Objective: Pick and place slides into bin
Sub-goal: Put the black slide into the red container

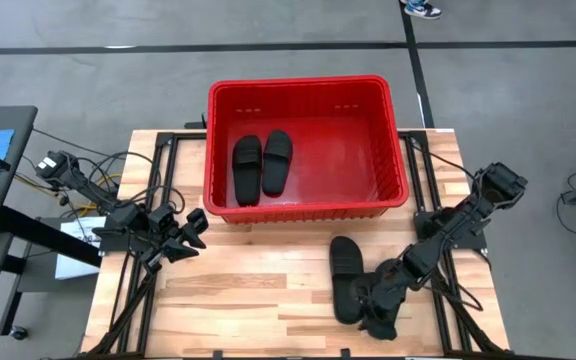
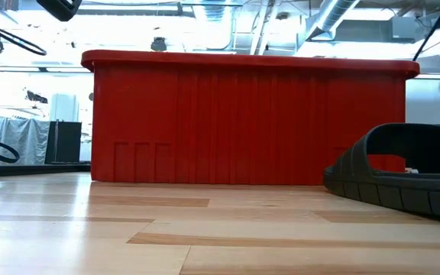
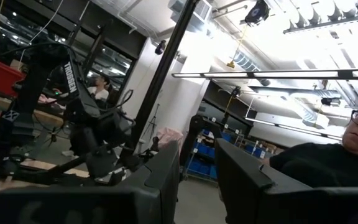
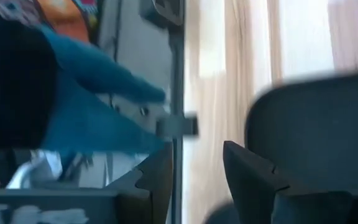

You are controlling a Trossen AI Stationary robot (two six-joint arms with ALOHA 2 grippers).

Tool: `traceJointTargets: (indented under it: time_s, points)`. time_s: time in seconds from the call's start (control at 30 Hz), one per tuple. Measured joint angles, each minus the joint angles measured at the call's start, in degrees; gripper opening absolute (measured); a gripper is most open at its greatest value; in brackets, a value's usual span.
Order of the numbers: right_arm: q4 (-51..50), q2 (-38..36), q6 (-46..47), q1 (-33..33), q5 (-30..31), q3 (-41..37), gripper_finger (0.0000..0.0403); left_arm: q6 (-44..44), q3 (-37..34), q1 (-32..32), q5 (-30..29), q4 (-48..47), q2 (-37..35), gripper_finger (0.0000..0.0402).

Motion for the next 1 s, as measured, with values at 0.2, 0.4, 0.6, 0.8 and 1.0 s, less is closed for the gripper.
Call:
traceJointTargets:
  time_s: [0.2,0.4,0.6,0.8,1.0]
  points:
    - [-16.5,0.0,0.6,2.7,-2.9,6.6,0.0124,0.0,0.0,0.0,0.0,0.0,0.0,0.0093]
    - [-32.1,0.0,7.8,5.5,-2.5,13.5,0.0123,0.0,0.0,0.0,0.0,0.0,0.0,0.0093]
    - [-39.7,0.0,22.6,8.7,-3.7,15.1,0.0123,0.0,0.0,0.0,0.0,-0.1,0.0,0.0093]
    - [-39.3,0.0,29.7,11.2,-1.4,15.2,0.0123,0.0,0.0,0.0,0.0,-1.3,0.0,0.0093]
    - [-39.4,0.0,31.3,11.9,3.5,15.2,0.0116,0.0,0.0,0.0,0.0,-2.5,0.0,0.0093]
